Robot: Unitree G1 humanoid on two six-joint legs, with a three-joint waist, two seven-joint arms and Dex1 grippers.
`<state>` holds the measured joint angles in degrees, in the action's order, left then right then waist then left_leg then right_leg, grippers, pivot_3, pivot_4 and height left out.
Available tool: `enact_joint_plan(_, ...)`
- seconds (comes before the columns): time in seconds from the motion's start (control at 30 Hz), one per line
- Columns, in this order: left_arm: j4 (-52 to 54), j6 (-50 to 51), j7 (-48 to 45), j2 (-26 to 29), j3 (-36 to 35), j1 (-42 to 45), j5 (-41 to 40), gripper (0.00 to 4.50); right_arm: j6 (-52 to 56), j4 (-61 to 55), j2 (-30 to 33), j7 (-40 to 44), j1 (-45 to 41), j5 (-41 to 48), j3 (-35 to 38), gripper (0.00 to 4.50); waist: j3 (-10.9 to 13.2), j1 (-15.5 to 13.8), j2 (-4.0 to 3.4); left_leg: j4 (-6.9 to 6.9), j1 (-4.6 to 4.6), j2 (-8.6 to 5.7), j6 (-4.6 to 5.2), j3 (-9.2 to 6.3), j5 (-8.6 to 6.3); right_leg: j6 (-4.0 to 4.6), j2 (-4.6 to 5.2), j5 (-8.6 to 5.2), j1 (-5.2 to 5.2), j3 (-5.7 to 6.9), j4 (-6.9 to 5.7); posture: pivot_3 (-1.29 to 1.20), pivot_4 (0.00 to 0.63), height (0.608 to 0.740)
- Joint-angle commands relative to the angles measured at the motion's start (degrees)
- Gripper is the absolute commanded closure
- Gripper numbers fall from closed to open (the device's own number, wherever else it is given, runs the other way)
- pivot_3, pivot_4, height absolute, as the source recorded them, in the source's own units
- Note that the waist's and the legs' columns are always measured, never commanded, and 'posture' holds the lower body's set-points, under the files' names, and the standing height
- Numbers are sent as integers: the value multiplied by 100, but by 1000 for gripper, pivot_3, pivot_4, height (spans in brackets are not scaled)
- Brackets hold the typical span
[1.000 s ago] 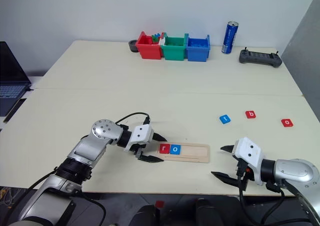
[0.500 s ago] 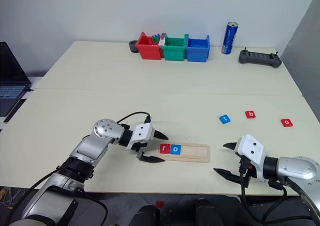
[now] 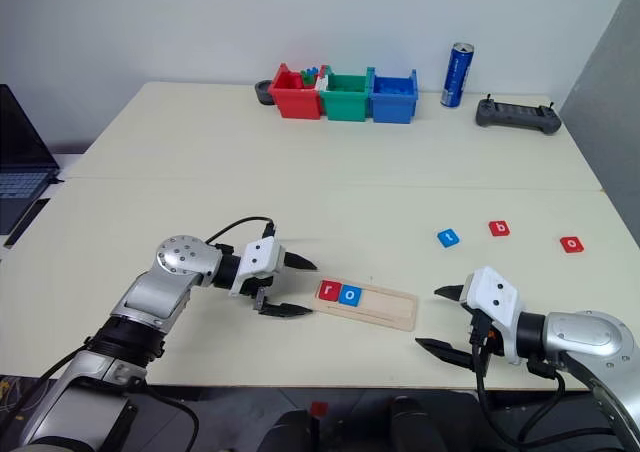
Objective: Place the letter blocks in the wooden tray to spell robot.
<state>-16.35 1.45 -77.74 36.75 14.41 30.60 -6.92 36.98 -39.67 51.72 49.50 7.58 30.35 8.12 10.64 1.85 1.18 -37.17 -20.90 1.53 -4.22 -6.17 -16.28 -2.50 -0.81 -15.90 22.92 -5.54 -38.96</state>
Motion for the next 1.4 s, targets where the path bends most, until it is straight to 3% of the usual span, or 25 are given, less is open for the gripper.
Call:
enact_joint_plan(0.03,484,203,-49,152,-282,-149,-325,50,-25,-101,-2,-34,-136,33,12,0,0,1,0,0,0,0,0,0,0,0,0,0,0,0,0,0,150,740)
enact_joint_plan(0.33,1107,622,-26,630,-744,-726,-737,50,9,-20,-134,-582,-113,-664,-662,0,0,7,0,2,-2,3,0,1,0,0,-1,0,7,0,-1,0,150,740)
enact_joint_plan(0.6,1709,827,-106,1043,-1096,-1336,-1099,50,42,124,-797,-1358,-272,-1402,-1617,0,0,12,0,7,-7,7,0,4,0,-5,-1,-5,18,-2,-2,0,150,740)
enact_joint_plan(0.83,1621,655,-66,1103,-1183,-1536,-1102,50,-27,593,-1113,-1630,-652,-1904,-1953,0,0,15,0,7,-8,7,0,6,0,-6,-2,-8,21,-2,-2,0,150,740)
enact_joint_plan(1.13,1206,231,-109,1059,-1156,-1536,-1072,50,193,354,-1092,-1327,-764,-1528,-1633,0,1,15,0,9,-8,10,0,6,0,5,-3,-2,22,-2,-2,0,150,740)
enact_joint_plan(1.4,1588,523,60,970,-1247,-1449,-1327,50,884,-166,-956,-844,-889,-164,-400,0,1,13,0,9,-9,10,0,6,0,5,-3,-2,22,-1,-2,0,150,740)
